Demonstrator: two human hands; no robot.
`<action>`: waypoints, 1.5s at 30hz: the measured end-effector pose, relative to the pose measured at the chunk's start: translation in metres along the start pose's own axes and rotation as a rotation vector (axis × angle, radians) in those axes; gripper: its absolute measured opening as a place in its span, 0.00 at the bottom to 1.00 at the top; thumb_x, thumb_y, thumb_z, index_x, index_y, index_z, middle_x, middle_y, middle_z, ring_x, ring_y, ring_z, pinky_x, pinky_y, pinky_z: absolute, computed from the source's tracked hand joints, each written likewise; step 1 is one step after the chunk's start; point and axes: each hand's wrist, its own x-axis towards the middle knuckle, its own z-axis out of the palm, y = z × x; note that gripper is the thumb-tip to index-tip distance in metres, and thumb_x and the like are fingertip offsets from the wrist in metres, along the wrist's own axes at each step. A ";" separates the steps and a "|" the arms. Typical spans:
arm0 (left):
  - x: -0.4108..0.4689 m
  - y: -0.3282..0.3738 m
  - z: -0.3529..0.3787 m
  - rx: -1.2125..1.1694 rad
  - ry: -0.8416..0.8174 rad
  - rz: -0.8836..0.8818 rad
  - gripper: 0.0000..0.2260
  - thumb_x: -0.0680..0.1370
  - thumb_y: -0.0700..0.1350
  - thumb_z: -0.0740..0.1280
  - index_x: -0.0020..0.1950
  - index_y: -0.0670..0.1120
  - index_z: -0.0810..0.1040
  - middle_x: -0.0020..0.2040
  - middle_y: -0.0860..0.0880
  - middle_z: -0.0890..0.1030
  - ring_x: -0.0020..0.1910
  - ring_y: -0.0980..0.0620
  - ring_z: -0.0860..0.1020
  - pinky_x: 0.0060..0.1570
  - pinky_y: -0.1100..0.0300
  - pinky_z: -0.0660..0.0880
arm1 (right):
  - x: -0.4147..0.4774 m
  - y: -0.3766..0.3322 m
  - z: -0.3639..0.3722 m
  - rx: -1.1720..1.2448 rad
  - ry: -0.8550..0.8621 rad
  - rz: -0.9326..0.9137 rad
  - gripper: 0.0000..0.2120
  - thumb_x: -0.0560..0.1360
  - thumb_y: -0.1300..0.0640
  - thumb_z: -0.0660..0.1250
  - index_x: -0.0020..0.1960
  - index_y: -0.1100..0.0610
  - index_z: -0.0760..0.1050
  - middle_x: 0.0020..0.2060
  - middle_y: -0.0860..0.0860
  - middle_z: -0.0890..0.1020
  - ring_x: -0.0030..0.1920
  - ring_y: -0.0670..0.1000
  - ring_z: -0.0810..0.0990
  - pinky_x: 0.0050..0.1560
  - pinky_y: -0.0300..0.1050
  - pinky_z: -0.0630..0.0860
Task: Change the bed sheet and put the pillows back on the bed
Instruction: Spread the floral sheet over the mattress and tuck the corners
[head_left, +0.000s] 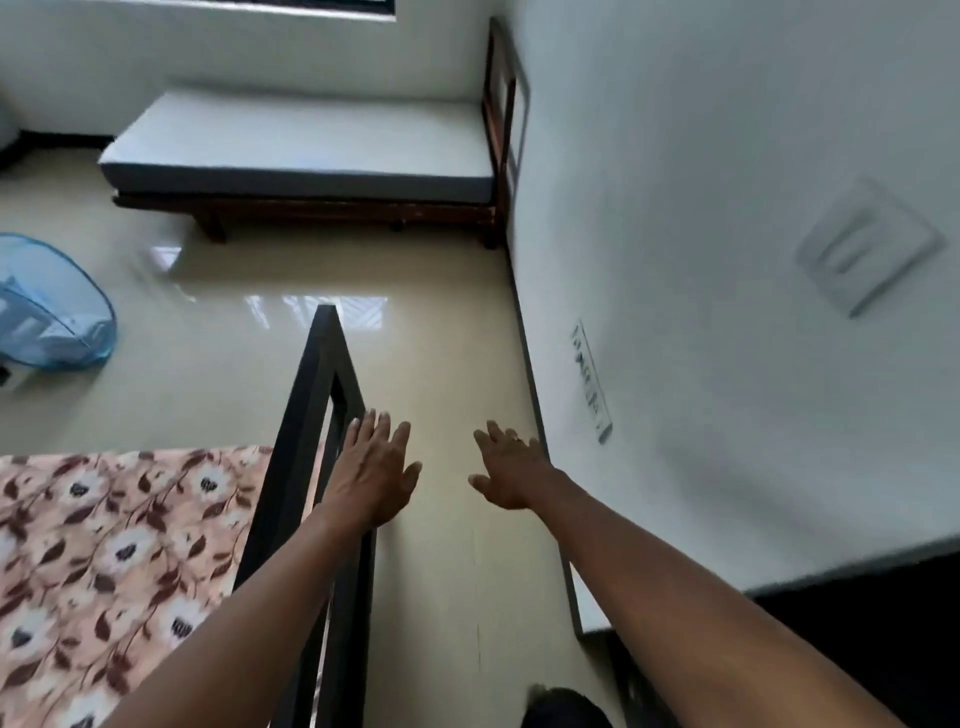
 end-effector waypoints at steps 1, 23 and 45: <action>0.019 -0.005 -0.007 -0.016 -0.006 -0.004 0.29 0.83 0.57 0.57 0.81 0.45 0.57 0.81 0.38 0.57 0.82 0.39 0.49 0.80 0.45 0.46 | 0.018 0.007 -0.013 -0.006 -0.007 -0.005 0.36 0.84 0.43 0.58 0.84 0.56 0.45 0.83 0.55 0.44 0.82 0.61 0.50 0.78 0.67 0.54; 0.316 -0.273 -0.015 -0.487 -0.079 -0.998 0.28 0.82 0.63 0.54 0.74 0.46 0.67 0.71 0.42 0.74 0.69 0.39 0.72 0.67 0.43 0.71 | 0.506 -0.198 -0.251 -0.384 -0.166 -0.868 0.32 0.84 0.42 0.59 0.82 0.55 0.55 0.82 0.56 0.55 0.80 0.58 0.59 0.77 0.59 0.62; 0.335 -0.274 -0.043 -0.957 0.189 -2.277 0.23 0.82 0.56 0.58 0.73 0.46 0.68 0.63 0.43 0.78 0.59 0.43 0.78 0.59 0.47 0.76 | 0.625 -0.436 -0.277 -1.088 -0.497 -1.888 0.35 0.83 0.42 0.60 0.84 0.52 0.50 0.83 0.59 0.53 0.81 0.60 0.57 0.78 0.58 0.60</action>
